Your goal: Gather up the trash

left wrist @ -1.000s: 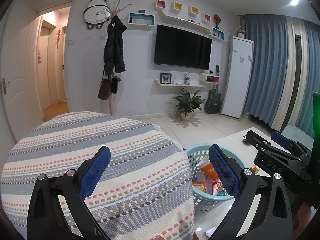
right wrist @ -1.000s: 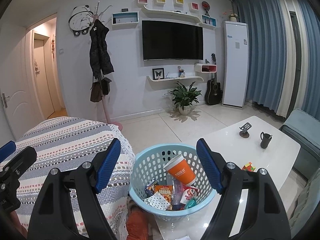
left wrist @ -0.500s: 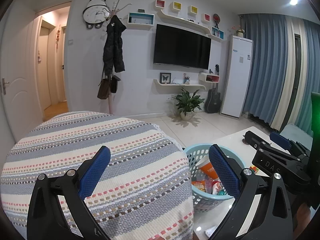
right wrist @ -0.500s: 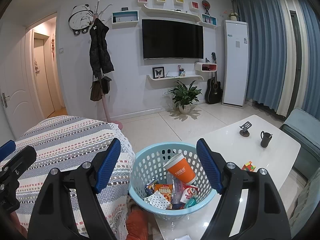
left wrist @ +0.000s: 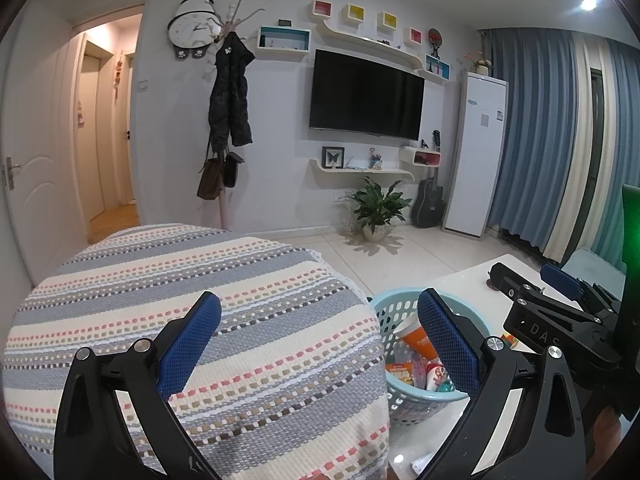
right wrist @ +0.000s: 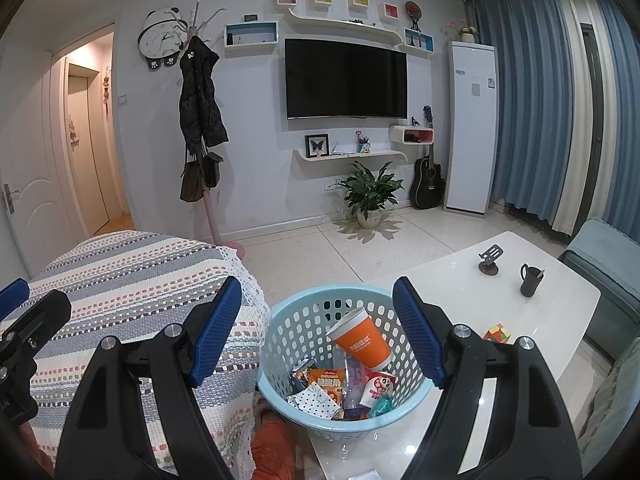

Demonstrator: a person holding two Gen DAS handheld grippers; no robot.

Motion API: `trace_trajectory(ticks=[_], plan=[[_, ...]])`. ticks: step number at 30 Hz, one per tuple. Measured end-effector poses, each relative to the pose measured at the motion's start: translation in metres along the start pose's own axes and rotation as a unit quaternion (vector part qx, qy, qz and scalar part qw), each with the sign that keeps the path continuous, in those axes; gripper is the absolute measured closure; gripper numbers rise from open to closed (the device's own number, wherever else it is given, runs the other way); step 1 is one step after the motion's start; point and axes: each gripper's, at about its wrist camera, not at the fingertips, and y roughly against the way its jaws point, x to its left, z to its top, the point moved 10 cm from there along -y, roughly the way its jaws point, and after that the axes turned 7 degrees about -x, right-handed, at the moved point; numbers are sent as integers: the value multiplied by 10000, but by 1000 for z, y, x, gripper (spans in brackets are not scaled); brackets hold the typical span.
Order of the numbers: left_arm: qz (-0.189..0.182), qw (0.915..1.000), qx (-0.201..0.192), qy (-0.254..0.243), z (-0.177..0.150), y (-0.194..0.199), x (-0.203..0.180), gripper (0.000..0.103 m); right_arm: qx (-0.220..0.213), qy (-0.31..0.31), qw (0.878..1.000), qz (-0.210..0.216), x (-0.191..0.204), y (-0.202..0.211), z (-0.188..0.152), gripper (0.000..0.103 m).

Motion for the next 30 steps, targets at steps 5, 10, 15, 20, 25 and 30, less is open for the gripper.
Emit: trace_trajectory(ticks=[5,10,15,20,25,30], plan=[[28,10000,-11,14,1,1,0,8,6,14,10000,13,0,0,1,29],[74,10000,-46,-20,3,3,0,8,8,27,10000,29,0,-1,2,29],[102,9999,-71,-32,4,4,0,8,5,40,10000,45,0,-1,3,29],[140,9999,-80,-33,4,5,0,8,9,39,10000,54,0,-2,3,29],[183,9998,-83,-44,5,6,0,8,20,48,10000,52,-1,-2,3,29],[196,9998,-72,-22,4,5,0,8,28,48,10000,48,-3,-3,2,29]])
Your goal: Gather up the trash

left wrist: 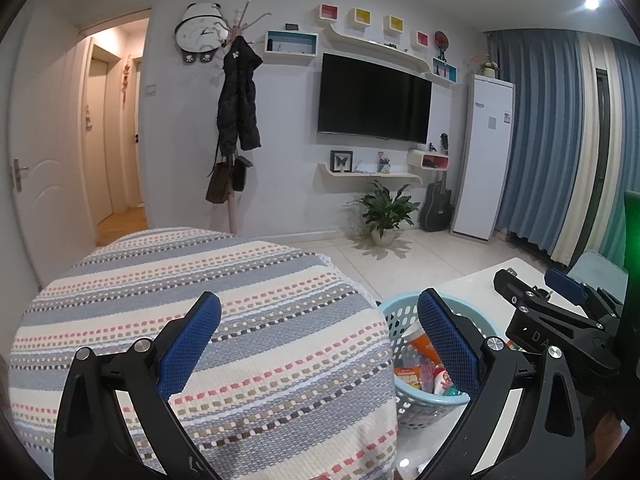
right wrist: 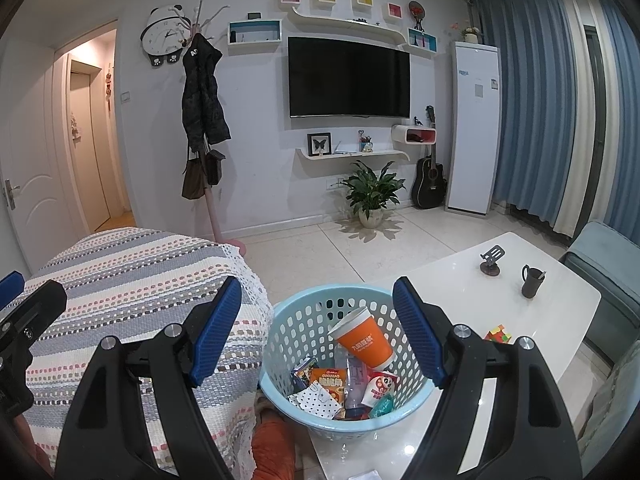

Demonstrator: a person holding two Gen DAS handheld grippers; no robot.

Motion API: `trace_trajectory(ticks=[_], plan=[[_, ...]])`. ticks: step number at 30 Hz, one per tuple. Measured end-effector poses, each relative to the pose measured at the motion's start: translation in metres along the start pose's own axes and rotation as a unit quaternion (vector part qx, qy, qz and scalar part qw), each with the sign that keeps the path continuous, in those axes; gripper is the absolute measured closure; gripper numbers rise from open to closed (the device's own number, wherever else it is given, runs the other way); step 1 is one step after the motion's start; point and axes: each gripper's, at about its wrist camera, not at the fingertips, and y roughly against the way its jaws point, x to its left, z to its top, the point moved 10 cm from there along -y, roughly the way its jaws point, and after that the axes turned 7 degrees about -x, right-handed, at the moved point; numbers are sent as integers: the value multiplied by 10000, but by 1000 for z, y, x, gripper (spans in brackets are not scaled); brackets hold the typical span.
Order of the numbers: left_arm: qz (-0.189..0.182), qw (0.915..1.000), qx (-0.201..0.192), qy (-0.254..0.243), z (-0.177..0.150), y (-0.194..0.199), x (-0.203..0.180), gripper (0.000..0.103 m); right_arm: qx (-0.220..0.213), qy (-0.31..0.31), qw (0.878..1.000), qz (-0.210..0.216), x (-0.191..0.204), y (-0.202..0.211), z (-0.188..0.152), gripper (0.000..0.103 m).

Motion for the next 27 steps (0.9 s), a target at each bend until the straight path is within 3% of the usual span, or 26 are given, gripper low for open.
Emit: trace_trajectory(ticks=[27], plan=[[31,10000,28,22,-2,-1,-4,8,52,11,10000,7,-1,-1,-9,29]])
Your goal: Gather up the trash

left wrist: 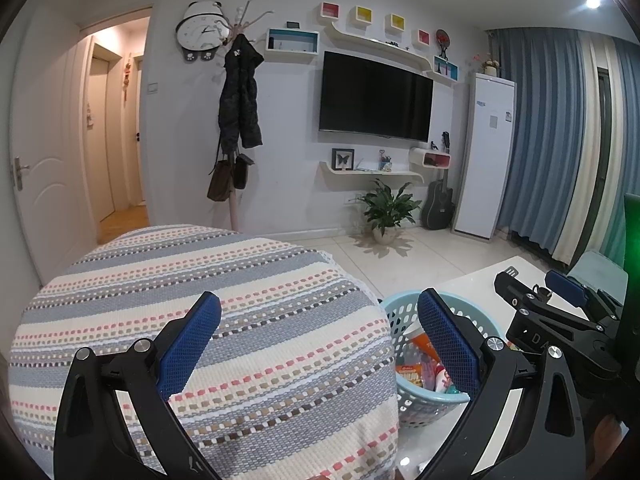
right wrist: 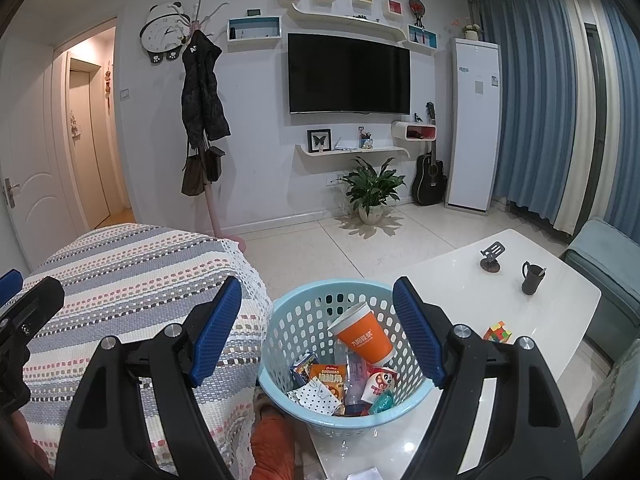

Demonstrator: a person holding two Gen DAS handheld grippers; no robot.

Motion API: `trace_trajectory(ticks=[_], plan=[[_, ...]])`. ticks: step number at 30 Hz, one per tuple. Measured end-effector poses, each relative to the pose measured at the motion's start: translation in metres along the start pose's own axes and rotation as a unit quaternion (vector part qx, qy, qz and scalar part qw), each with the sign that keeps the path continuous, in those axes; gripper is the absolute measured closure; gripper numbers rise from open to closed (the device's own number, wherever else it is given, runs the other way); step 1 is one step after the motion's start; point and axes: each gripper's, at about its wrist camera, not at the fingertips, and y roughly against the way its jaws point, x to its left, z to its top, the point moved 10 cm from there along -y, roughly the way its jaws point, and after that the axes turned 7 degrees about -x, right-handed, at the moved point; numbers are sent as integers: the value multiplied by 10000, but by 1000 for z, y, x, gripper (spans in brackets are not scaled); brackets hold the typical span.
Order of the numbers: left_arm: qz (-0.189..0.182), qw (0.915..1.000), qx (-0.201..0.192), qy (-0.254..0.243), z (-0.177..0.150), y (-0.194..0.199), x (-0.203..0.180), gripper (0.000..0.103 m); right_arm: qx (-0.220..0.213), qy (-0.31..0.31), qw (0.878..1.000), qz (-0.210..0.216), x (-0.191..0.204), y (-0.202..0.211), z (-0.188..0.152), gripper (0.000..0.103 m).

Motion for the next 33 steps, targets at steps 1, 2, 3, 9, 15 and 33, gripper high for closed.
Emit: trace_trajectory(ticks=[1,2,3,9,15,33], plan=[[-1,10000,1,-2,0,0,0,8,1,-2,10000,5,0,0,0,29],[-2,10000,-1,-2,0,0,0,8,2,-2,10000,5,0,0,0,29],[-1,10000,-1,-3,0,0,0,8,1,1,10000,0,0,0,0,29],[-3,10000,2,-7,-1,0,0,8,16,3,10000,5,-1,0,-2,29],[22,10000,8,-31,-4,-1,1,8,32,13,10000,12,-2,0,-4,29],[-8,9999,53,115,-7,-2,13,7,3,109,9999,-35,2,5,-3,29]])
